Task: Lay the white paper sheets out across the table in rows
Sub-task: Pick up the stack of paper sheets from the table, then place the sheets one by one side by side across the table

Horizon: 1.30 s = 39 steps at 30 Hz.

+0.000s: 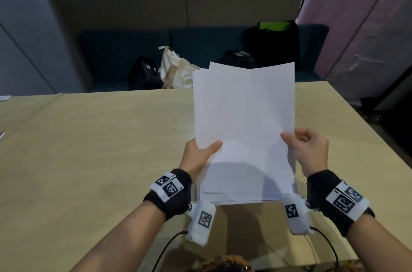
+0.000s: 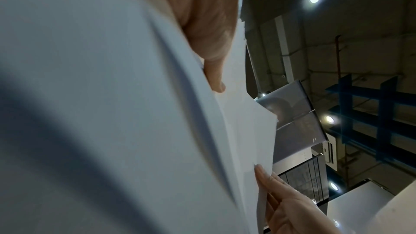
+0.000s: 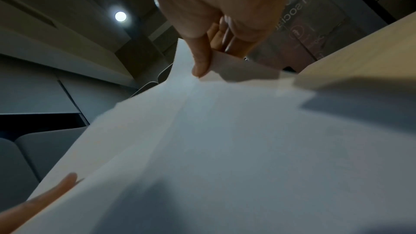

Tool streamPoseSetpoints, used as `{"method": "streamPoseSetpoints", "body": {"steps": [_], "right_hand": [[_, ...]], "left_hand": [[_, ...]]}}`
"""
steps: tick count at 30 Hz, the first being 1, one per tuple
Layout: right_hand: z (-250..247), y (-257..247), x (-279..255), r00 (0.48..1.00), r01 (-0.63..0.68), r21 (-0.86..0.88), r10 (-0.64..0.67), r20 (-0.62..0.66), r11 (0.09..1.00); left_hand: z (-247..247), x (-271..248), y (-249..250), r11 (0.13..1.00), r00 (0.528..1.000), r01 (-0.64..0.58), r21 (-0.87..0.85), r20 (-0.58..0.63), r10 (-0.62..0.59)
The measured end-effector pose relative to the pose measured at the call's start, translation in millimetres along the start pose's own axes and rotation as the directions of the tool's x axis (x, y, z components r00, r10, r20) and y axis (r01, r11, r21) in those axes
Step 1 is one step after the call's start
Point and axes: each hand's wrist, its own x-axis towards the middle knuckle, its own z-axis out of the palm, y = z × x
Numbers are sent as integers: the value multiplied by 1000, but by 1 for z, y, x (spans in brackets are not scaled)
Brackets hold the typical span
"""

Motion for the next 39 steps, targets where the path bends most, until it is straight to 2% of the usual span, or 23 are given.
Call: {"method": "streamPoseSetpoints", "body": {"steps": [8,11,15,20,24,26,28,30,32,34,36,39], "right_hand": [[-15,6,29,996,28,21,-29,85,999],[-25,15,52,997,64,-131,-57,58,989],[-48,33,96,998,8,-288,-24,-53,958],[-73,56,139,996,-70,-520,33,-79,852],[-80,69,152,993,-114,-661,86,-76,742],[-77,68,147,999,-16,-754,35,9,657],[-71,64,133,981,142,-814,28,190,563],[-64,62,109,919,283,-856,133,371,433],[-60,66,83,846,384,-862,247,472,331],[-61,72,66,818,404,-849,281,501,340],[-64,73,66,828,360,-848,286,483,389],[-66,74,86,843,297,-866,315,435,402]], "left_hand": [[24,11,-6,999,997,16,32,-75,-13],[32,12,-8,998,993,29,56,-112,-23],[27,14,-12,996,979,51,70,-199,-36],[9,17,-19,994,945,76,84,-323,-45],[5,18,-22,992,937,84,94,-345,-47],[9,19,-22,991,939,89,97,-340,-51],[14,21,-22,990,941,97,100,-334,-58],[20,23,-22,991,944,102,91,-324,-68],[24,26,-22,991,945,108,79,-317,-78],[27,29,-21,991,946,117,71,-311,-89],[30,32,-19,990,948,119,74,-303,-92],[35,35,-17,989,954,115,89,-286,-85]]}}
